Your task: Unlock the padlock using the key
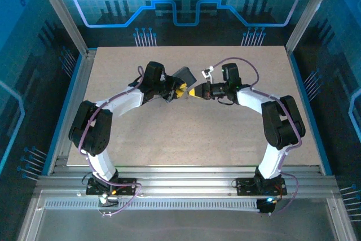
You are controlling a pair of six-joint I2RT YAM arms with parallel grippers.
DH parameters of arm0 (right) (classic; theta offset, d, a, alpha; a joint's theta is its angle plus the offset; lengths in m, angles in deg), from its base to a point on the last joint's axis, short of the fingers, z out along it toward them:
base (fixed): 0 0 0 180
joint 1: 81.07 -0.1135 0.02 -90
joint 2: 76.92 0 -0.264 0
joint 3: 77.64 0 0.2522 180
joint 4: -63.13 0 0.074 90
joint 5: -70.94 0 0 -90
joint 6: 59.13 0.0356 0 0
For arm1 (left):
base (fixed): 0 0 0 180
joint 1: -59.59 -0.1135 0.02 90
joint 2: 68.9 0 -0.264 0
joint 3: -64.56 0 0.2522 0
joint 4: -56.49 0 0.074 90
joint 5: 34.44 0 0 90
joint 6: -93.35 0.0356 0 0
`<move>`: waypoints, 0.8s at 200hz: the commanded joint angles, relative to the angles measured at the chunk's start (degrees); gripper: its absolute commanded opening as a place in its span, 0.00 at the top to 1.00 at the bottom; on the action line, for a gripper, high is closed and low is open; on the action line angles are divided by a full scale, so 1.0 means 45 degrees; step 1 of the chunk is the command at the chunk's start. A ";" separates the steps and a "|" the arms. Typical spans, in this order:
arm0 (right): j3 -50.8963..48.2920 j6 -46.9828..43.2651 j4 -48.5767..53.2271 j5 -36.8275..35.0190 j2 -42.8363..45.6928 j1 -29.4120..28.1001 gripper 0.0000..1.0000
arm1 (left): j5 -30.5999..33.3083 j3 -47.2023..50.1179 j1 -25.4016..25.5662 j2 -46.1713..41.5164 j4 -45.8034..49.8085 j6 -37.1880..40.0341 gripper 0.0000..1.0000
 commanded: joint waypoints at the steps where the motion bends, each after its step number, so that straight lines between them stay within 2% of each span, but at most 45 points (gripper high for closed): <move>1: 0.0802 0.0198 -0.1186 0.0014 -0.0257 -0.0140 1.00 | -0.0908 -0.0386 0.0349 -0.0622 0.0186 0.0604 1.00; 53: 0.0995 -0.0272 -0.0728 -0.0344 -0.0528 -0.0357 1.00 | -0.1050 -0.0441 0.0410 -0.0505 -0.0313 0.0227 1.00; 84: 0.0894 -0.1127 -0.0322 -0.1132 -0.0431 -0.0570 1.00 | -0.1118 -0.0331 0.0398 -0.0563 -0.0457 -0.0052 1.00; 160: 0.0821 -0.1212 -0.1320 -0.1672 -0.0166 -0.1236 1.00 | -0.1147 -0.0118 0.0487 -0.0522 -0.0632 -0.0239 1.00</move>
